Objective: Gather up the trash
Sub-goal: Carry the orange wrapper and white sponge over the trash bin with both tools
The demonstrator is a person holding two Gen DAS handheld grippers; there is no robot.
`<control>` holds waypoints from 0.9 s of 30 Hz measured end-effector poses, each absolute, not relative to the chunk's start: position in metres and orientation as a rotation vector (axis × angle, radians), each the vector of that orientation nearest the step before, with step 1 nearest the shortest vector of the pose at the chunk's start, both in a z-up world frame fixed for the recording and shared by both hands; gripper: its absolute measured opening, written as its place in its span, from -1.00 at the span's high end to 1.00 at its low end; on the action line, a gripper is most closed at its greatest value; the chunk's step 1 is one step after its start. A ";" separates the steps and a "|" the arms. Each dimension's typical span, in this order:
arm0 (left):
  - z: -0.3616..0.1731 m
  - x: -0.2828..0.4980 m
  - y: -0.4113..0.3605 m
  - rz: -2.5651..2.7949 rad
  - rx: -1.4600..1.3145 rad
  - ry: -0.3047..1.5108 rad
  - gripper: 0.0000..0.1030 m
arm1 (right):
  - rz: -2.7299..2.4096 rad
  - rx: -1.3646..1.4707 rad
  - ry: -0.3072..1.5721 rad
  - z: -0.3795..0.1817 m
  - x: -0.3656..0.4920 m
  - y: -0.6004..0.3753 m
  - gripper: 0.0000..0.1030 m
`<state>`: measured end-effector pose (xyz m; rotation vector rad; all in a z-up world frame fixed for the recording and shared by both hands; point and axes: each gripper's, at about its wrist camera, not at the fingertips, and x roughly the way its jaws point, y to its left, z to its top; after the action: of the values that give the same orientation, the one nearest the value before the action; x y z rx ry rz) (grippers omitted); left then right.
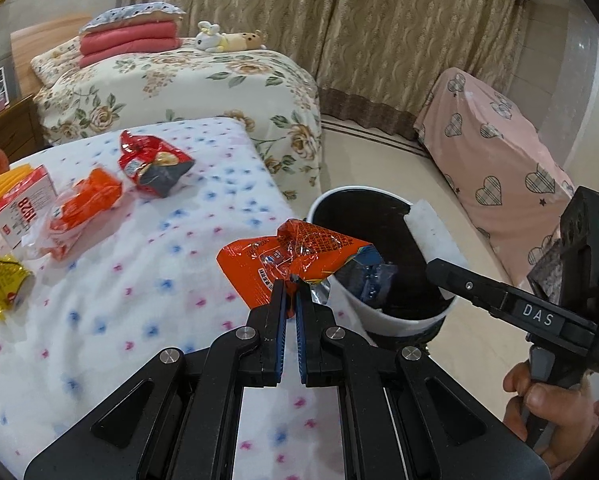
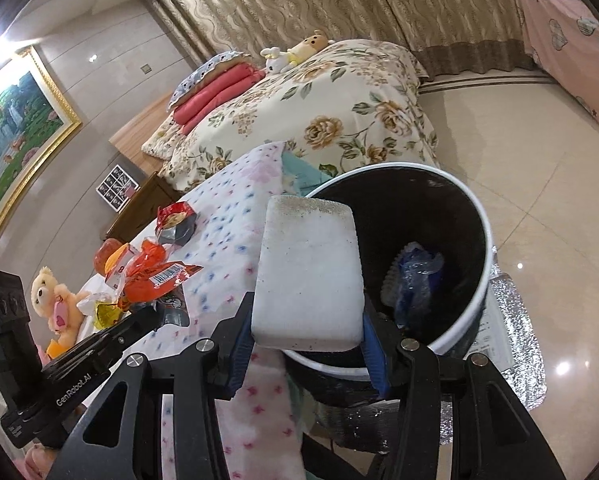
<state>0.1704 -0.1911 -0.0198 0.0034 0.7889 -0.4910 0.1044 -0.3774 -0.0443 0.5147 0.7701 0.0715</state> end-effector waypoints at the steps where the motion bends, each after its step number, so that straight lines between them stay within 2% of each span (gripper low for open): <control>1: -0.019 0.170 -0.193 -0.494 0.005 0.789 0.92 | 0.069 0.515 0.770 -0.045 0.103 -0.379 0.05; 27: -0.016 0.184 -0.246 -0.551 0.063 0.797 0.92 | 0.024 0.516 0.788 -0.050 0.114 -0.414 0.04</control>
<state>0.1845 -0.2459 -0.0163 0.0630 0.7972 -0.5511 0.1142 -0.4142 -0.0496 0.5155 0.7876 0.0236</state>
